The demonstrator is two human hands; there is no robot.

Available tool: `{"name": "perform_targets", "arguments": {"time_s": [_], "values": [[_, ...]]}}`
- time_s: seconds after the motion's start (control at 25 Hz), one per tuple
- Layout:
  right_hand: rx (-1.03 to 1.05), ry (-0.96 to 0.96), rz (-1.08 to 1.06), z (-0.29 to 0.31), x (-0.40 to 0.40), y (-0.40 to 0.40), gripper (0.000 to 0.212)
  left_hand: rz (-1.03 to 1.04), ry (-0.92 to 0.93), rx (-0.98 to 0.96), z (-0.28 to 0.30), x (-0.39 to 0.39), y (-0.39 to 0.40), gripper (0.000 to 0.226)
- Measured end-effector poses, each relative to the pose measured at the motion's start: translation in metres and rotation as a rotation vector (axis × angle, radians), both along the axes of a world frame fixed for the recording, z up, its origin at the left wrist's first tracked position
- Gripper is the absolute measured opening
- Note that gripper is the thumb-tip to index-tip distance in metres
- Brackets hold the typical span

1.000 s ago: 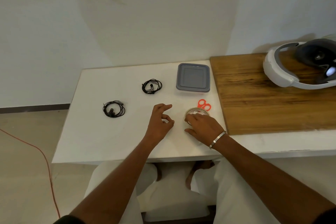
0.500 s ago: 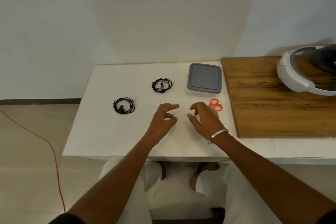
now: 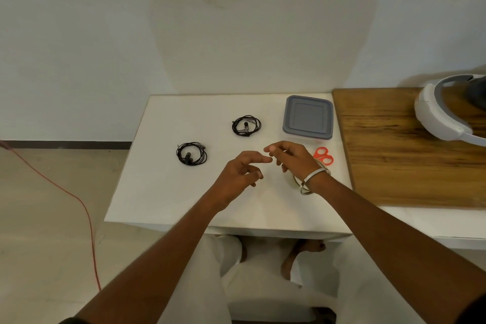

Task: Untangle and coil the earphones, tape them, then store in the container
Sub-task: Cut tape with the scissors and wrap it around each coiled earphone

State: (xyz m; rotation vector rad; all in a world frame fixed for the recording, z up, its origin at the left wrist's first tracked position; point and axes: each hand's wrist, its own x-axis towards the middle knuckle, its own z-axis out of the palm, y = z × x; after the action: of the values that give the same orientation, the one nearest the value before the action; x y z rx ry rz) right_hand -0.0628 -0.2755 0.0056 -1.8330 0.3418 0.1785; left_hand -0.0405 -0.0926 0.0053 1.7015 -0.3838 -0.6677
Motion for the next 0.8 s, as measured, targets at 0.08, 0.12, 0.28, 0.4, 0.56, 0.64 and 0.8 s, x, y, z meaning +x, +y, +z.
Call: {"name": "perform_targets", "arguments": {"time_s": [0.08,0.12,0.28,0.4,0.56,0.64,0.8], "values": [[0.044,0.027,0.057,0.001,0.0,0.001,0.031,-0.007,-0.023,0.007,0.0,0.0,0.004,0.04],[0.056,0.029,0.08,0.001,0.0,0.002,0.032,-0.013,-0.039,0.016,0.0,0.0,0.005,0.039],[0.08,0.024,0.119,0.004,0.0,0.005,0.026,-0.028,-0.082,0.056,0.0,0.002,0.007,0.037],[0.106,0.015,0.135,0.005,0.0,0.006,0.021,-0.037,-0.119,0.082,-0.002,0.004,0.008,0.038],[0.128,0.018,0.096,0.003,0.001,0.007,0.012,-0.067,-0.184,0.093,-0.001,0.003,0.012,0.044],[0.103,0.027,0.104,0.003,0.001,0.009,0.012,-0.077,-0.211,0.106,-0.004,0.003,0.014,0.044],[0.038,0.025,0.127,0.002,0.003,0.016,0.014,-0.09,-0.206,0.137,-0.01,0.004,0.02,0.038]]}}
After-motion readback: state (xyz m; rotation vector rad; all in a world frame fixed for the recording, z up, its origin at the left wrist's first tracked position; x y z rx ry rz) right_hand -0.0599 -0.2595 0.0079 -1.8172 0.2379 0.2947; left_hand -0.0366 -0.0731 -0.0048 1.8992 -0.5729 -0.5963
